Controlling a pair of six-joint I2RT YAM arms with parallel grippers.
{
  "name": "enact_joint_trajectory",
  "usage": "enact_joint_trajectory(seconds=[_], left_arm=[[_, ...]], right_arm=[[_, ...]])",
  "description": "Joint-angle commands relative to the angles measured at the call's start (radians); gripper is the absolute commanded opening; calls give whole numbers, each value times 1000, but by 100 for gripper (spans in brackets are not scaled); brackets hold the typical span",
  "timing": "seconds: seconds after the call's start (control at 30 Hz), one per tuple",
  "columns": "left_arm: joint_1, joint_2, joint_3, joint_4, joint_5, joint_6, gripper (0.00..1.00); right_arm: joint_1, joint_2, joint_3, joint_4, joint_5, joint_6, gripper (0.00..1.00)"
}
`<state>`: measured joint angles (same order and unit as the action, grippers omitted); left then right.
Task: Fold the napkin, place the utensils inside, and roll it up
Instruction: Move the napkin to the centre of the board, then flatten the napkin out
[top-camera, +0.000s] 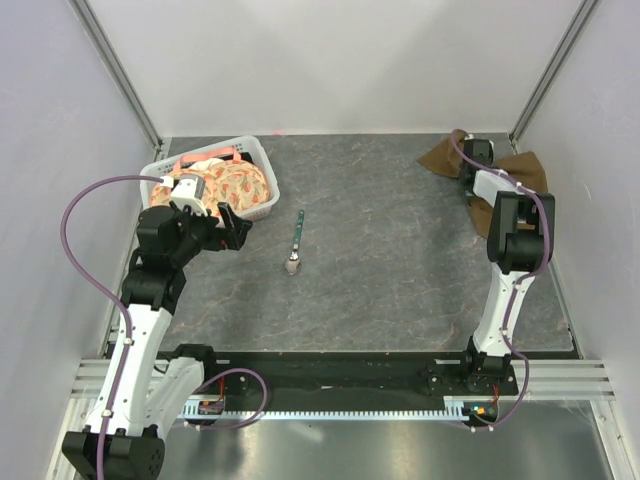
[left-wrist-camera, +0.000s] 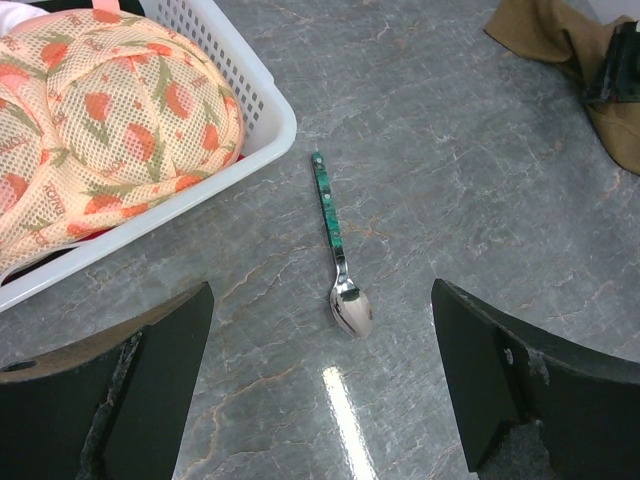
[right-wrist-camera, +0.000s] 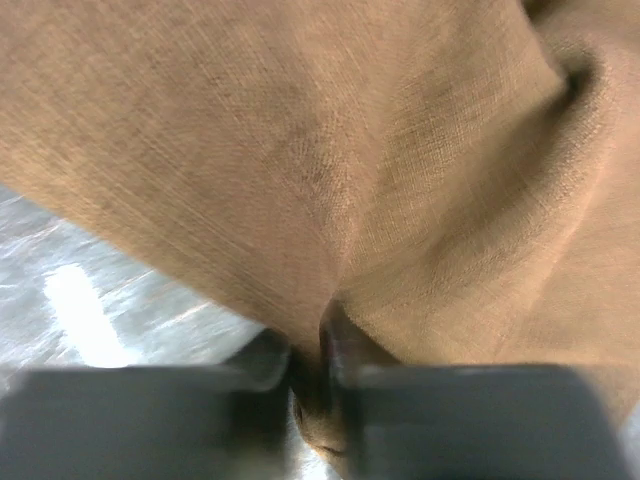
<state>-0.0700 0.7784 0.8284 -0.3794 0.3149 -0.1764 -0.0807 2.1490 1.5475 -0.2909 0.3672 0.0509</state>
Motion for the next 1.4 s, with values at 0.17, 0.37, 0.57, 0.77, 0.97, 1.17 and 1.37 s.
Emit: enact_joint_trajectory(seconds=[0.17, 0.37, 0.57, 0.77, 0.97, 1.17, 1.37], left_arm=[[-2, -5, 2, 42, -2, 38, 96], [-4, -1, -3, 42, 1, 31, 96], [-19, 15, -8, 51, 15, 2, 92], [-166, 77, -12, 60, -63, -113, 84], [-537, 272, -52, 161, -243, -325, 83], [-631, 508, -26, 326, -159, -429, 83], [-636, 709, 67, 401, -148, -428, 83]], right_arm=[[252, -196, -104, -4, -324, 1, 0], [433, -210, -115, -43, -421, 142, 24], [423, -378, -193, -111, -343, 195, 68], [216, -520, -355, -168, -321, 233, 69], [-10, -502, -432, -162, -266, 222, 70], [-106, -436, -423, -120, -347, 239, 69], [-157, -380, -379, -111, -344, 248, 67]])
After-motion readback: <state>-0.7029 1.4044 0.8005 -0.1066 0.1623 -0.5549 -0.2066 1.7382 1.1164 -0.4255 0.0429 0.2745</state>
